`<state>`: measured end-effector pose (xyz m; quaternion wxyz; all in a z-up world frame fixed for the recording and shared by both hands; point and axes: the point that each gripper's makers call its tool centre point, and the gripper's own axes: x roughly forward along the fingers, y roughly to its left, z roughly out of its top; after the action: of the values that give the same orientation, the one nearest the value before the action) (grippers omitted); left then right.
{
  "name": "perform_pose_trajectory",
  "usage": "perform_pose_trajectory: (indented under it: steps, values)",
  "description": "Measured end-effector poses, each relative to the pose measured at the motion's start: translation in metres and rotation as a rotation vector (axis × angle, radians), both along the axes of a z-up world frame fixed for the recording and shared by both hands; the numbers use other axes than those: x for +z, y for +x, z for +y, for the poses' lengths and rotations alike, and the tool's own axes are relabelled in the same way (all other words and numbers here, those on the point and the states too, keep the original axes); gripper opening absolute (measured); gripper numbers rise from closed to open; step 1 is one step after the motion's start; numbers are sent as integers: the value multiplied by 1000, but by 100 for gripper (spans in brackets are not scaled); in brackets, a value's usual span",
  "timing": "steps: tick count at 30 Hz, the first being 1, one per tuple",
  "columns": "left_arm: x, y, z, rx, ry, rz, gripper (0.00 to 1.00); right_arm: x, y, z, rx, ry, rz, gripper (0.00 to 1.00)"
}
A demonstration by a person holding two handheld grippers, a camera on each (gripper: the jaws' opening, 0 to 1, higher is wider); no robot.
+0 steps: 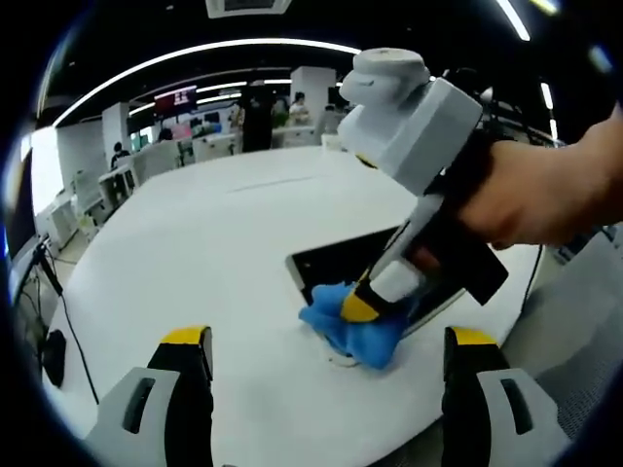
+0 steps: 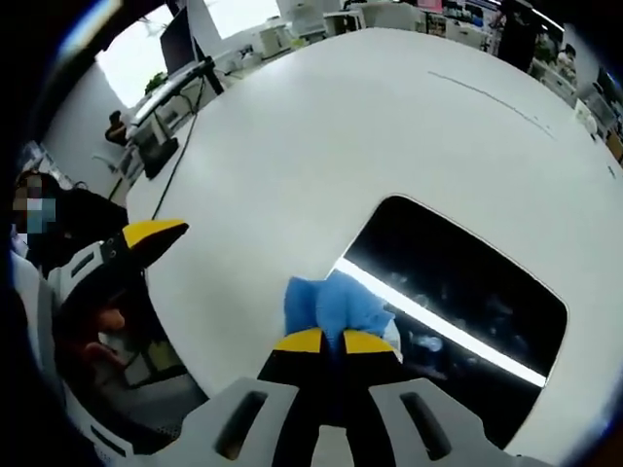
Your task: Wipe the mirror surface with the cleaning cloth until all visible marks leave the cleaned area.
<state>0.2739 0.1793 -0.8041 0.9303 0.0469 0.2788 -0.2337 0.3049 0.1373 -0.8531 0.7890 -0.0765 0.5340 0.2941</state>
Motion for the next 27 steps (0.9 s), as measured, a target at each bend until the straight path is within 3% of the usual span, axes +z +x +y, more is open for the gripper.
perform_pose_trajectory:
  steps: [4, 11, 21, 27]
  values:
    - [0, -1, -4, -21, 7, 1, 99, -1, 0, 3, 45, -34, -39, 0]
    - [-2, -2, -6, -30, 8, 13, 99, 0, 4, 2, 23, -21, -17, 0]
    - [-4, -3, -6, -28, 2, 26, 99, -7, 35, 1, -19, -9, 5, 0]
    - [-6, -4, -7, -32, 3, 34, 99, -1, 42, -1, -22, -5, 10, 0]
